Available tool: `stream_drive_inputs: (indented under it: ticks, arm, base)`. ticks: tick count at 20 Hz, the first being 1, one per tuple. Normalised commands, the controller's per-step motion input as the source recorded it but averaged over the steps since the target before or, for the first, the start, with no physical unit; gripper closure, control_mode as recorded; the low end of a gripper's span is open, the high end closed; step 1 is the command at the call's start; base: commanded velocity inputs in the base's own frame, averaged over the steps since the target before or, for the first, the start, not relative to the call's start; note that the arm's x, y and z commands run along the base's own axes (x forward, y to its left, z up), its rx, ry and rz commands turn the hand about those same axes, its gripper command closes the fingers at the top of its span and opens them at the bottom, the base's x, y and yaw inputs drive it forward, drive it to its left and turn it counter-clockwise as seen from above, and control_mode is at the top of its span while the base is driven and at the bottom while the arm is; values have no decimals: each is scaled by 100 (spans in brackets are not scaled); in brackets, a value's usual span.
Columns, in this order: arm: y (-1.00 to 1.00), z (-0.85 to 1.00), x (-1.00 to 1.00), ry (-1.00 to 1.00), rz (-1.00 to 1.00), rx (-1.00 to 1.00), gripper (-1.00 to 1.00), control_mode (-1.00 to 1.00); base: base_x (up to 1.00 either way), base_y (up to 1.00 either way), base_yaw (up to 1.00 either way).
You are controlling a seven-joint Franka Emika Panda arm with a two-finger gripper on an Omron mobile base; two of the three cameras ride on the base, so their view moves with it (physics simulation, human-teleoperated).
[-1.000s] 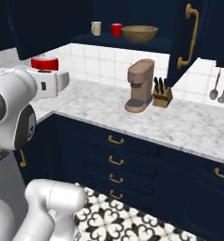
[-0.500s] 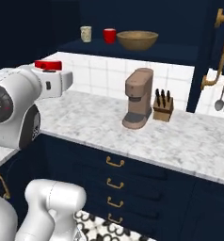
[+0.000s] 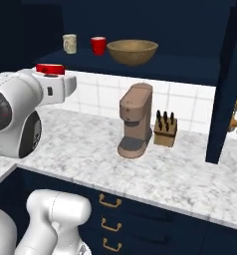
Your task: Gather all objects into one cabinet and sort the glasses and bowls to opposite sides.
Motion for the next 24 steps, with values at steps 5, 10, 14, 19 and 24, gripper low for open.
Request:
stream_drive_inputs:
  ticks: [5,10,14,19,24]
  arm:
    - [0,0,0,0,0,0,100,100]
    - [0,0,0,0,0,0,100,100]
    - [0,0,0,0,0,0,100,100]
    - [0,0,0,0,0,0,100,100]
    - [4,14,1,-10,2,1,100,-100]
  base:
    - [68,50,-7]
    - [75,17,-2]
    - [46,12,-2]
    - [0,12,0]
    - [0,1,0]
